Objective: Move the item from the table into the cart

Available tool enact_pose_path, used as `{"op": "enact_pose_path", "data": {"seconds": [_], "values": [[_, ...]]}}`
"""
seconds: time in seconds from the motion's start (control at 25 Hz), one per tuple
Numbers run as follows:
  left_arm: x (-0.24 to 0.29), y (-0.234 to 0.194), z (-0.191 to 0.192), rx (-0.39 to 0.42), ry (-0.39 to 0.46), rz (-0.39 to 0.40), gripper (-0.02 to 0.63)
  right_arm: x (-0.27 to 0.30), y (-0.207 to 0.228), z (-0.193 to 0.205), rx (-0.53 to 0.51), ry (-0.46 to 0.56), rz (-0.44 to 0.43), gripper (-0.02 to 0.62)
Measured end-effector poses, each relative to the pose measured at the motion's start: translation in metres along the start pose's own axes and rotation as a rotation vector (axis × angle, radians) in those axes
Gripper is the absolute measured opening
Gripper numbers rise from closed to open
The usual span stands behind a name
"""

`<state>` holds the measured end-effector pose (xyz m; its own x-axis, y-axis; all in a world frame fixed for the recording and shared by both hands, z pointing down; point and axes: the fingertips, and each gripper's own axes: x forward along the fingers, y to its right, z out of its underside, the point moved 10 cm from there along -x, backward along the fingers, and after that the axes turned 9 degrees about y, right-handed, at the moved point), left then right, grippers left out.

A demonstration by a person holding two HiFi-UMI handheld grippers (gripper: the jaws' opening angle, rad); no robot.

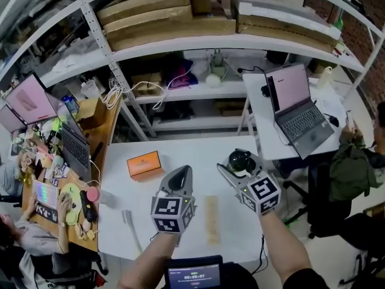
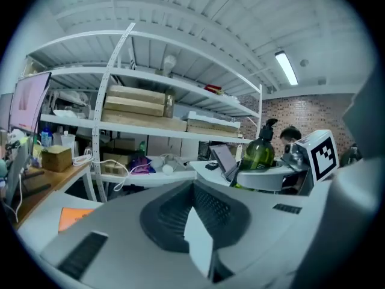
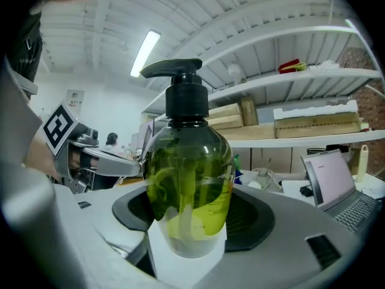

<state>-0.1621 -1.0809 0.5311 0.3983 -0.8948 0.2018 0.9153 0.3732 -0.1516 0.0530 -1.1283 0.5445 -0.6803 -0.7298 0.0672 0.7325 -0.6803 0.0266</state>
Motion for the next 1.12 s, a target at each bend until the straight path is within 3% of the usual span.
{"op": "enact_pose_path", "data": {"seconds": [0.28, 0.6, 1.12], "values": [[-0.110, 0.039, -0.046, 0.038, 0.095, 0.183, 0.003, -0.109, -0.096, -0.085, -0.089, 0.046, 0.166, 0.298], [-0.234, 0.081, -0.060, 0.090, 0.131, 0.402, 0.003, -0.232, -0.230, -0.139, -0.066, 0.070, 0.369, 0.298], [-0.408, 0.320, -0.037, 0.122, 0.127, 0.796, 0.003, -0.553, -0.387, -0.170, -0.086, 0.092, 0.710, 0.298]]}}
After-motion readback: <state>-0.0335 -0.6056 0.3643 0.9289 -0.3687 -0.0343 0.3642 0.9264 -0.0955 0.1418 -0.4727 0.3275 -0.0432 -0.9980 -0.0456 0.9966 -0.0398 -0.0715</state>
